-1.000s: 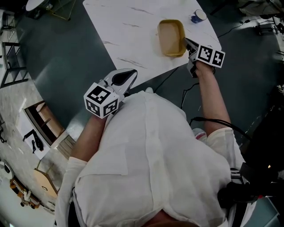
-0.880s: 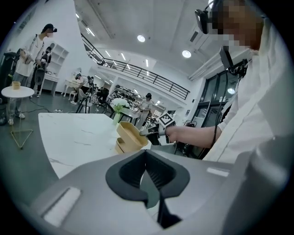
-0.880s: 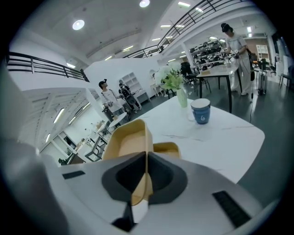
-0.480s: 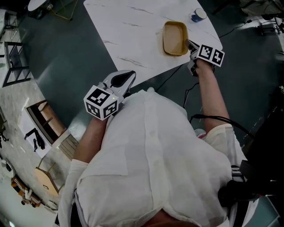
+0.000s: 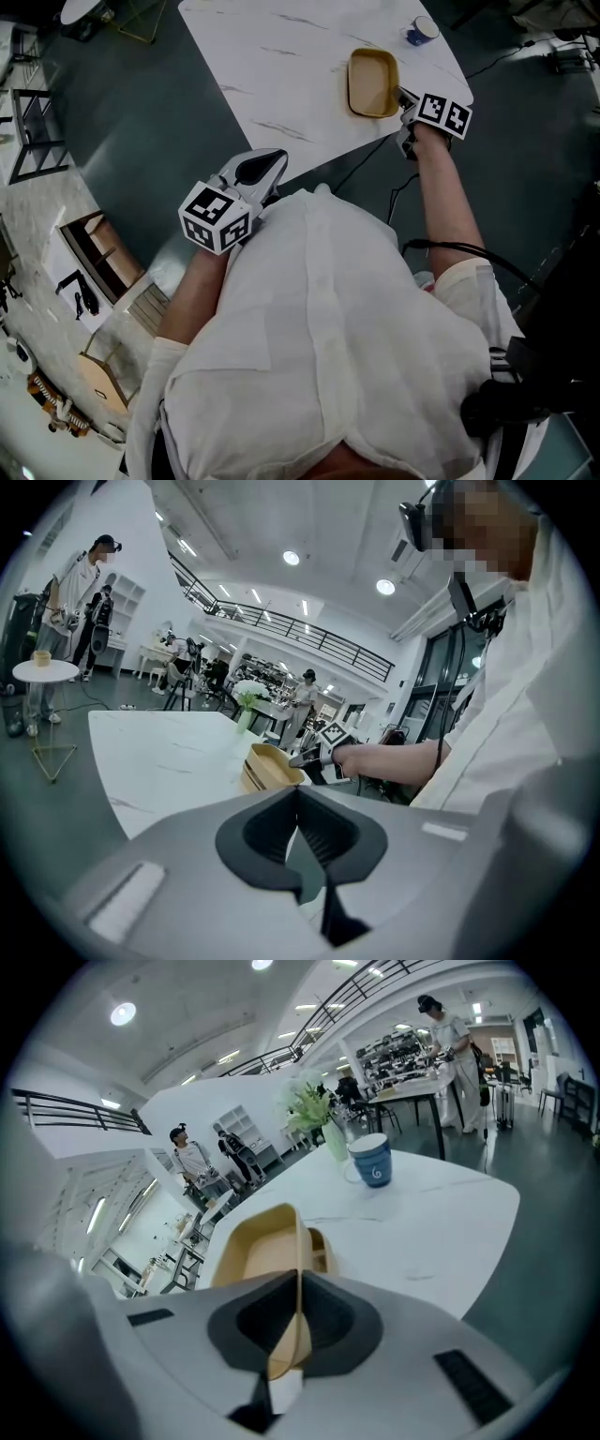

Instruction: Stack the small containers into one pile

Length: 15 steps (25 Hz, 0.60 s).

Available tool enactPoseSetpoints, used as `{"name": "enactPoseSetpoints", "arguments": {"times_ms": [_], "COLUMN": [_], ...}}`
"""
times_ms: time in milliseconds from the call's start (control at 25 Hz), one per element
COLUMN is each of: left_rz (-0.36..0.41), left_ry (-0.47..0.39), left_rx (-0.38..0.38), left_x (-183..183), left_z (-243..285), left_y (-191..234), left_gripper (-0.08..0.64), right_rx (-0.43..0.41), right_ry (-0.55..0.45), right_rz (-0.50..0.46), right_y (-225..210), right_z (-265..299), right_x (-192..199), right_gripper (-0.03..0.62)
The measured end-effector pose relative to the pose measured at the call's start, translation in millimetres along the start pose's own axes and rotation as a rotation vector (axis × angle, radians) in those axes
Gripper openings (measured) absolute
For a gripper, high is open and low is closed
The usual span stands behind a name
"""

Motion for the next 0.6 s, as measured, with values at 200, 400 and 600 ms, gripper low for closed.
{"name": "enactPoseSetpoints", "arguments": {"times_ms": [200,400,600], "left_rz": [0.0,0.004,0.007], "left_ry": [0.004,0.006,0.015], "left_rx": [0.002,0.004,-0.003], "left_x": [-0.4,-1.3,-1.5], "left_z": [1.2,0.7,0.4], "left_y": [1.1,1.5,0.3], "left_gripper": [0.008,0.008,0.008], "right_rx": [0.011,0.013,0.012], "right_ry": [0.008,0.01,0.017], "right_rz": [0.001,0.009,-0.002], "right_y": [-2.5,-2.4,-4.1], "right_z": [2.9,5.6,10.1], "right_x": [2.2,5.5,9.2], "right_gripper": [0.017,0.018,0.018]}}
Point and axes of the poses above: the fingertips, and each gripper's own axes: z forward along the fingers, y to its left, x out of its underside, the point moved 4 cm from there along -z, backward along the fingers, and after that the axes turned 7 degrees about x, right-handed, at the moved point
